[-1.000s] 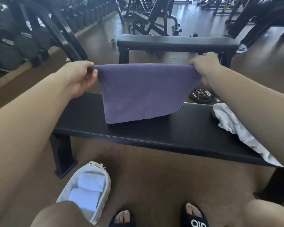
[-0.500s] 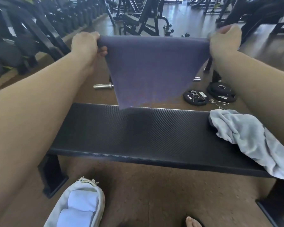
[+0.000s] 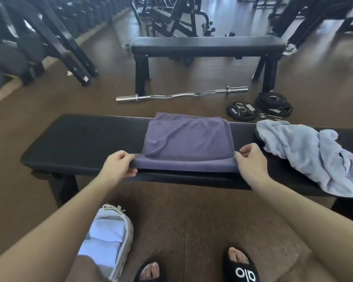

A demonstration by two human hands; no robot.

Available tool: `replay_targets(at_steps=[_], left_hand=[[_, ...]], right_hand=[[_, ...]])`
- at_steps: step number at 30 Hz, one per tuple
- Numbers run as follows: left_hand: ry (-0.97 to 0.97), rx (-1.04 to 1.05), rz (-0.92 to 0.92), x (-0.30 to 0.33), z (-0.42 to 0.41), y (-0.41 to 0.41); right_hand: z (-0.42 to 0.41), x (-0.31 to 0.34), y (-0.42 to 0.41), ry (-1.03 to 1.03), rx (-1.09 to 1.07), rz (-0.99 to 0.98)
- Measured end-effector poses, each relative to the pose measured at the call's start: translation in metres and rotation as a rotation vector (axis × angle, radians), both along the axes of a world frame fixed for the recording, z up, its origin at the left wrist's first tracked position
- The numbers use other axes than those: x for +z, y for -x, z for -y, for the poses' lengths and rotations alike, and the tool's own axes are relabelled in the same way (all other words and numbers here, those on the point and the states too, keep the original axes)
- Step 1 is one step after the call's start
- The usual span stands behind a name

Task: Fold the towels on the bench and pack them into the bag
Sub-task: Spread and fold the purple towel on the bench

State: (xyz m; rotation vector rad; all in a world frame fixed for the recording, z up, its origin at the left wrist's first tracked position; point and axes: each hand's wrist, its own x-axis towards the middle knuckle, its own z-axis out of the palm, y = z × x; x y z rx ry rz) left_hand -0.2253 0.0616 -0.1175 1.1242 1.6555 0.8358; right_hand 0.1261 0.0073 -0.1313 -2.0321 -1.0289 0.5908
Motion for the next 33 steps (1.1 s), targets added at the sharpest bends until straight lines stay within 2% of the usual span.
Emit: replay_targets(at_steps=[2,6,11,16,19,22,24,26,29,33], left_hand=[[-0.008,-0.024,-0.055,-0.007,0.012,0.006],[0.012,-0.073,-0.121,-0.016,0.026,0.013],[-0.041,-0.214,-0.355,-0.02,0.035,0.02],[-0.008,-0.259,-0.373,-0.025,0.035,0.028],[-0.005,-0.323,-0.482,-0.019,0.031,0.025],[-0.074,-0.271,-0.702,-0.004,0.021,0.019],[-0.131,-0.2,-0.801,0.006,0.006,0.012],[-0.131,-0.181,-0.766,0.012,-0.014,0.004],[-0.032,-0.221,-0.612,0.014,-0.047,-0.011],[0.025,-0.271,-0.653,0.009,-0.081,-0.028]], right_hand=[[0.006,-0.005,-0.001,0.096,0.06,0.027],[0.013,-0.003,0.001,0.146,0.094,0.043],[0.016,0.002,0.001,0.257,0.184,0.074],[0.013,0.01,0.001,0.344,0.239,-0.04],[0.009,0.015,0.002,0.388,0.279,-0.003],[-0.003,0.02,0.005,0.321,0.272,0.118],[-0.015,0.021,0.008,0.239,0.253,0.13],[-0.031,0.02,0.011,0.184,0.245,0.151],[-0.059,0.016,0.014,0.128,0.217,0.189],[-0.096,0.008,0.015,0.165,0.159,0.134]])
